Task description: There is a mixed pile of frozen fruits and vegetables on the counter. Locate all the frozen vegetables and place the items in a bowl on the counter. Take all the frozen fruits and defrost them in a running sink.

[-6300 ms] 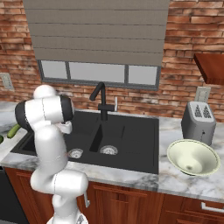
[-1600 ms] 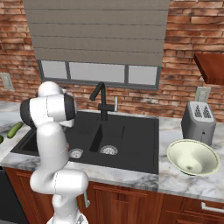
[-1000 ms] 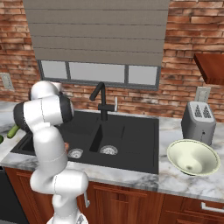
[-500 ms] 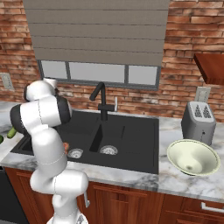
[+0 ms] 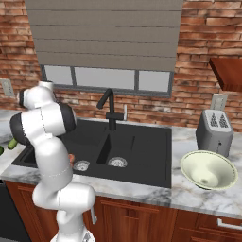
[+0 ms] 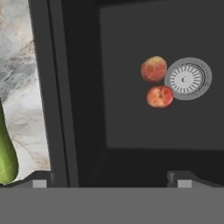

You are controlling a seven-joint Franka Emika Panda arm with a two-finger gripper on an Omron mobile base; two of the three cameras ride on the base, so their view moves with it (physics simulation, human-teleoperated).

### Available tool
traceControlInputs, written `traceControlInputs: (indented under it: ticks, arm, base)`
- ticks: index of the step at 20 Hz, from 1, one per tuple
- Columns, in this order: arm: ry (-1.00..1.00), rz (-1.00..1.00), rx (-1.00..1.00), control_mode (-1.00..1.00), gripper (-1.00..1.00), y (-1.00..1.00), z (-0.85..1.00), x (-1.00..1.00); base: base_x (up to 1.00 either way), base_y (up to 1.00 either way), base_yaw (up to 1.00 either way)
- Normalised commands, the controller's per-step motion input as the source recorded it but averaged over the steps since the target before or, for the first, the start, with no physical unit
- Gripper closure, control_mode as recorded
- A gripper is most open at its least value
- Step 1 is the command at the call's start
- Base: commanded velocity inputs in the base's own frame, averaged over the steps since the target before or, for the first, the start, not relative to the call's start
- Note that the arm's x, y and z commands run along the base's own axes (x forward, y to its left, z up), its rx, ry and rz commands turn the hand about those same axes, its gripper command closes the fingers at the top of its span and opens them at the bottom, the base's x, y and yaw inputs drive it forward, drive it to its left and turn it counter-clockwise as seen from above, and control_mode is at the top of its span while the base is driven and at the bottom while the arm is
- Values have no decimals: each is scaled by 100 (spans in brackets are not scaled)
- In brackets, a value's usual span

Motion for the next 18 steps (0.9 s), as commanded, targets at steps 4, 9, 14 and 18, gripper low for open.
traceControlInputs:
  ticks: [4, 9, 14, 18]
  arm:
    - [0, 0, 0, -100, -100, 41, 6, 0]
    - [0, 0, 0, -100, -100, 43, 0, 0]
    - [0, 0, -1, -100, -100, 53, 0, 0]
    - [0, 0, -2, -100, -100, 53, 0, 0]
  base:
    - [0, 0, 0]
    - [0, 0, 0]
    - [0, 0, 0]
    - [0, 0, 0]
